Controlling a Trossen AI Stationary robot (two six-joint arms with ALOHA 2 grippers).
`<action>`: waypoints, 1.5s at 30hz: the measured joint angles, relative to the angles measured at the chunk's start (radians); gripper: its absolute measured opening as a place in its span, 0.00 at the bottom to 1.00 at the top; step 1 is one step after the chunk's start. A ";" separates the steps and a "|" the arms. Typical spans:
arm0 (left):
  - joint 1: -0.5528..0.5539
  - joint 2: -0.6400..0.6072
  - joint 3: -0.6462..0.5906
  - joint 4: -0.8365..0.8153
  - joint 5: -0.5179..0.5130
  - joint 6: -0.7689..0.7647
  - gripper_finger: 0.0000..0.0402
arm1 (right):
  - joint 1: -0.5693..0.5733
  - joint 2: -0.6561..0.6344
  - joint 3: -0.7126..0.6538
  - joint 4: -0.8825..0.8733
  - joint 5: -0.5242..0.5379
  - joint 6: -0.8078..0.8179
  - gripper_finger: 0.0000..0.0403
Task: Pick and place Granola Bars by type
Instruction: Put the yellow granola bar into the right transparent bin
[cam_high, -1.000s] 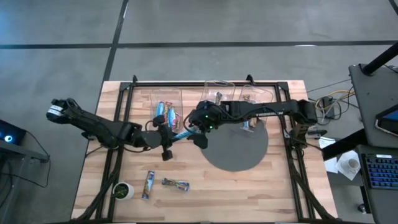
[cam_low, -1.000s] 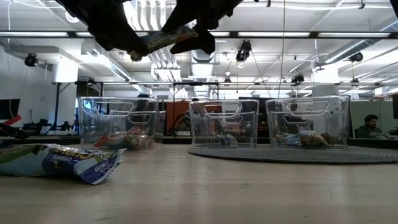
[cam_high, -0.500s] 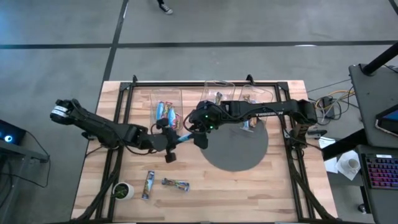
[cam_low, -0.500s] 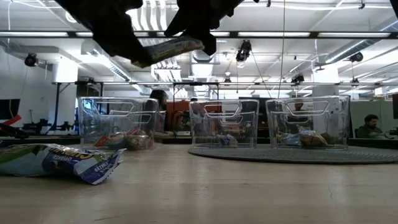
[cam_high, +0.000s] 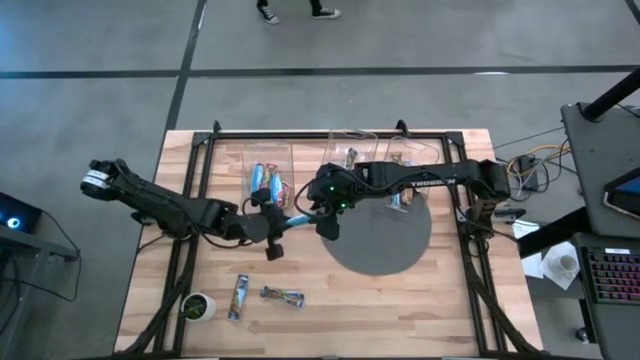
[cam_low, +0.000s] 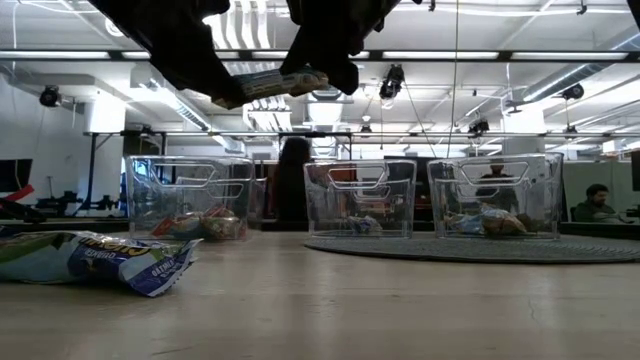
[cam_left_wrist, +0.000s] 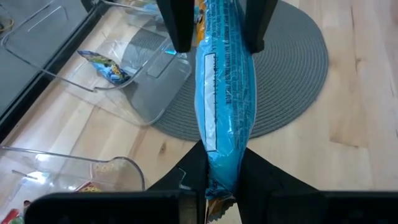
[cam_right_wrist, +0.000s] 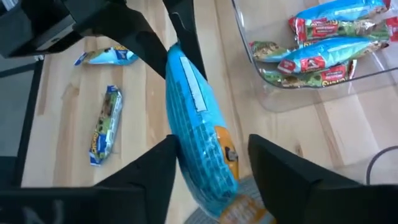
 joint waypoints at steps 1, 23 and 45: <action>0.000 0.000 -0.001 -0.003 0.000 0.000 0.10 | 0.000 0.000 0.000 -0.004 0.000 -0.001 0.50; -0.003 0.001 -0.003 -0.010 0.034 0.043 0.10 | -0.006 0.009 0.000 -0.085 0.037 -0.094 0.74; 0.004 0.003 -0.003 -0.001 0.038 0.087 0.10 | -0.010 0.020 0.000 -0.010 -0.070 0.005 0.61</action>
